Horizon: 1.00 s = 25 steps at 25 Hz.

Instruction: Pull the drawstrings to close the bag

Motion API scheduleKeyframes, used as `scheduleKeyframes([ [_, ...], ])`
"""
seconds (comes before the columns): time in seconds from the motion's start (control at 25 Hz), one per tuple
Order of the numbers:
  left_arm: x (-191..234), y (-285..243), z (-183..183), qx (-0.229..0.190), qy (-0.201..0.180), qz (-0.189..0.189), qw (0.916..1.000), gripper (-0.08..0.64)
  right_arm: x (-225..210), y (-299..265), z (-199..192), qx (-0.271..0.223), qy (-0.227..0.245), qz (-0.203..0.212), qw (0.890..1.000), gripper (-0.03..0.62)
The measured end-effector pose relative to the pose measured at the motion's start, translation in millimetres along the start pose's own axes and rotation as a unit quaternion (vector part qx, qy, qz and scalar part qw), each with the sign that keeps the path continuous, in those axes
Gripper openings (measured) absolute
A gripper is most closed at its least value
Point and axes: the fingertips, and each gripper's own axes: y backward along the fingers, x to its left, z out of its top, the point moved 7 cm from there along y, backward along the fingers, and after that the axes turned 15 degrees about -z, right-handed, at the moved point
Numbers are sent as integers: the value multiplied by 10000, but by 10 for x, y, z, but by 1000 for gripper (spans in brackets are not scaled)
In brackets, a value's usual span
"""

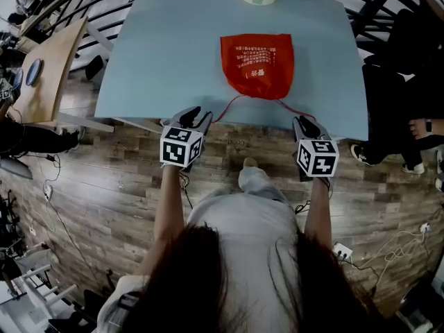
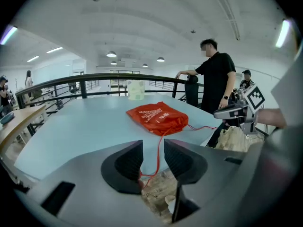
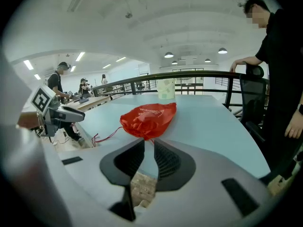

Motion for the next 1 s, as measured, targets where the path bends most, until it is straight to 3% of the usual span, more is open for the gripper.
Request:
scheduleKeyframes([
  [0.44,-187,204,294,-583,-468,217,9970,83,190,255,232,-748,77,-249,9969,54],
  [1.0,-565,613,434,-1373,-970,448,9847,34,437,844,409,-1762,202,-565,9825,28],
])
